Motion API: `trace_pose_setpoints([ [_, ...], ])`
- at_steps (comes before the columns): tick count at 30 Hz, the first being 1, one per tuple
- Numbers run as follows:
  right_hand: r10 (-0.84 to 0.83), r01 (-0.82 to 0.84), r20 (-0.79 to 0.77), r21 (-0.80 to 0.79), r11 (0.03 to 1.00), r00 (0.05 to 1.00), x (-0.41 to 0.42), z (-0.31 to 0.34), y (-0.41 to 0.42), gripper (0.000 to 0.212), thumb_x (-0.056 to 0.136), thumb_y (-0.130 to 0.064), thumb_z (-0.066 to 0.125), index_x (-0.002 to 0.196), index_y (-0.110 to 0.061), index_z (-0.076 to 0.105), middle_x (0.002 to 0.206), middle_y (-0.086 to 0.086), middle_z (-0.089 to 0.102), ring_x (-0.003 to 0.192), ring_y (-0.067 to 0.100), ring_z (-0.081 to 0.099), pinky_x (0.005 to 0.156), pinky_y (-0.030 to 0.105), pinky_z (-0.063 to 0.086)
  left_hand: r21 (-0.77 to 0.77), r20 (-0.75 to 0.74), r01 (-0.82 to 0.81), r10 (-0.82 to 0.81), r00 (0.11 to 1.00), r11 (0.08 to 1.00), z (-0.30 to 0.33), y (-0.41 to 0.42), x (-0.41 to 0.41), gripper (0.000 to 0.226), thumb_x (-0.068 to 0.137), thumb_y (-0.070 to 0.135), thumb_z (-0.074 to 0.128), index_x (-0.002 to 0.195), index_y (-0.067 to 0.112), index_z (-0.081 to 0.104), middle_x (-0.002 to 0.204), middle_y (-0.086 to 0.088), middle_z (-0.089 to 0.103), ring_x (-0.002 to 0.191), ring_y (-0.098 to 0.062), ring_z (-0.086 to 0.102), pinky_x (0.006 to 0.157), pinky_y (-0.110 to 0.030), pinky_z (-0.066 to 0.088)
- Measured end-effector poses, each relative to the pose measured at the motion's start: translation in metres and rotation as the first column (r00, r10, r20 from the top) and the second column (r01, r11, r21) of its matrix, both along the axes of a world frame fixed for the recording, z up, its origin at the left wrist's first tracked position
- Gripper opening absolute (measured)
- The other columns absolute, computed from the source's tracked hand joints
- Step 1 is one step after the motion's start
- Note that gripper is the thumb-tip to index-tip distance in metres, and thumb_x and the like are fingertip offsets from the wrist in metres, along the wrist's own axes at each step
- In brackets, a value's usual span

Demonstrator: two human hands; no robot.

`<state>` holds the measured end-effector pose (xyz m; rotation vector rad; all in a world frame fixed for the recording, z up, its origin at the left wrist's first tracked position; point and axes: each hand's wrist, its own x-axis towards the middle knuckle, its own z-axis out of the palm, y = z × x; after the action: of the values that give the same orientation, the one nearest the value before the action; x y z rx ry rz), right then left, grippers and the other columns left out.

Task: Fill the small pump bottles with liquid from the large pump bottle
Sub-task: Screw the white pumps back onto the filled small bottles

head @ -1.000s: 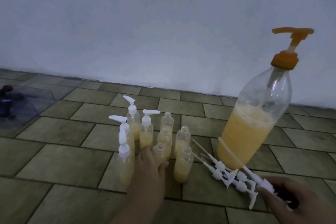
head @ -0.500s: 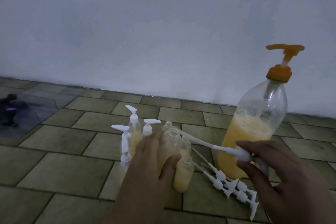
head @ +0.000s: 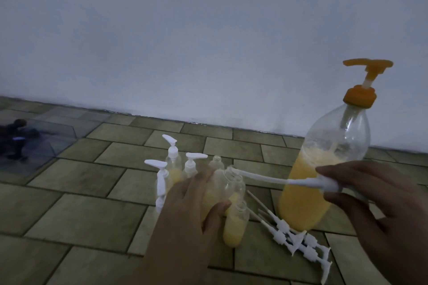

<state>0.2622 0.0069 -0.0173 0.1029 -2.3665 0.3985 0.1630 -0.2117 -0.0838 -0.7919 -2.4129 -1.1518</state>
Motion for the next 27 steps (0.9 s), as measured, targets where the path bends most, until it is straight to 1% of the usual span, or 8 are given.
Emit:
trace_pose_setpoints([
  [5,0.009,-0.019,0.051,0.194,0.981,0.999,-0.01,0.036,-0.003,0.027,0.08,-0.036,0.048,0.104,-0.036,0.06,0.095,-0.02,0.054,0.088,0.008,0.05,0.068,0.03,0.044,-0.038,-0.27,-0.013,0.003,0.963,0.999,0.002,0.003,-0.006,0.046,0.083,0.04,0.05,0.125,0.021,0.049,0.106,0.006,0.058,0.1,-0.009,0.047,0.087,-0.021,0.04],
  [8,0.1,-0.138,0.156,0.253,0.957,0.983,-0.023,0.056,-0.022,0.026,0.077,-0.031,0.058,0.102,-0.031,0.067,0.093,-0.02,0.061,0.088,0.0,0.051,0.068,0.013,0.04,0.012,-0.224,0.081,-0.076,0.972,0.997,0.017,0.008,0.002,0.045,0.084,0.045,0.05,0.125,0.027,0.05,0.111,0.018,0.05,0.107,0.011,0.04,0.093,-0.007,0.029],
  [10,0.186,-0.22,0.242,0.125,0.967,0.952,-0.03,0.061,-0.037,0.029,0.076,-0.039,0.064,0.105,-0.035,0.066,0.086,-0.025,0.063,0.09,-0.005,0.055,0.057,0.002,0.042,0.065,-0.126,0.132,-0.123,0.984,0.989,0.024,0.012,0.009,0.043,0.083,0.052,0.049,0.124,0.037,0.048,0.11,0.027,0.05,0.11,0.023,0.035,0.088,0.004,0.027],
  [12,0.272,-0.238,0.272,-0.152,0.959,0.923,-0.037,0.06,-0.041,0.035,0.073,-0.055,0.067,0.104,-0.039,0.065,0.079,-0.022,0.067,0.083,-0.007,0.06,0.067,-0.001,0.041,0.154,-0.004,0.189,-0.19,0.982,0.97,0.025,0.015,0.012,0.041,0.079,0.058,0.051,0.119,0.05,0.047,0.108,0.028,0.056,0.107,0.018,0.046,0.081,0.002,0.034],
  [16,0.61,-0.272,0.17,-0.781,0.562,0.774,-0.045,0.056,-0.033,0.037,0.075,-0.041,0.063,0.11,-0.027,0.066,0.1,-0.004,0.072,0.095,0.009,0.066,0.078,0.023,0.051,0.498,0.251,0.21,-0.372,0.894,0.841,0.028,0.015,0.016,0.047,0.063,0.059,0.062,0.109,0.048,0.06,0.098,0.019,0.069,0.091,0.001,0.065,0.071,-0.009,0.047],
  [20,0.606,-0.238,0.016,-0.911,0.337,0.795,-0.05,0.04,-0.051,0.031,0.071,-0.015,0.069,0.102,-0.012,0.069,0.095,0.009,0.073,0.092,0.012,0.068,0.071,0.015,0.052,0.635,0.32,0.189,-0.478,0.818,0.749,0.036,0.013,0.017,0.04,0.055,0.054,0.066,0.093,0.045,0.069,0.084,0.005,0.073,0.079,-0.009,0.069,0.064,-0.018,0.053],
  [23,0.503,-0.189,0.015,-0.917,0.351,0.864,-0.053,0.035,-0.058,0.042,0.053,-0.029,0.085,0.087,-0.01,0.072,0.088,0.017,0.067,0.077,0.017,0.066,0.063,0.016,0.052,0.657,0.337,0.19,-0.51,0.792,0.729,0.039,0.013,0.018,0.04,0.054,0.054,0.066,0.093,0.044,0.07,0.081,0.001,0.073,0.078,-0.013,0.07,0.064,-0.021,0.053],
  [27,0.58,-0.175,-0.067,-0.975,0.133,0.812,-0.056,0.039,-0.061,0.024,0.07,-0.022,0.065,0.089,-0.01,0.074,0.097,0.006,0.073,0.093,0.017,0.068,0.078,0.024,0.056,0.685,0.348,0.204,-0.56,0.752,0.699,0.042,0.013,0.017,0.046,0.049,0.063,0.072,0.086,0.037,0.074,0.076,-0.014,0.069,0.072,-0.028,0.067,0.063,-0.03,0.053],
])
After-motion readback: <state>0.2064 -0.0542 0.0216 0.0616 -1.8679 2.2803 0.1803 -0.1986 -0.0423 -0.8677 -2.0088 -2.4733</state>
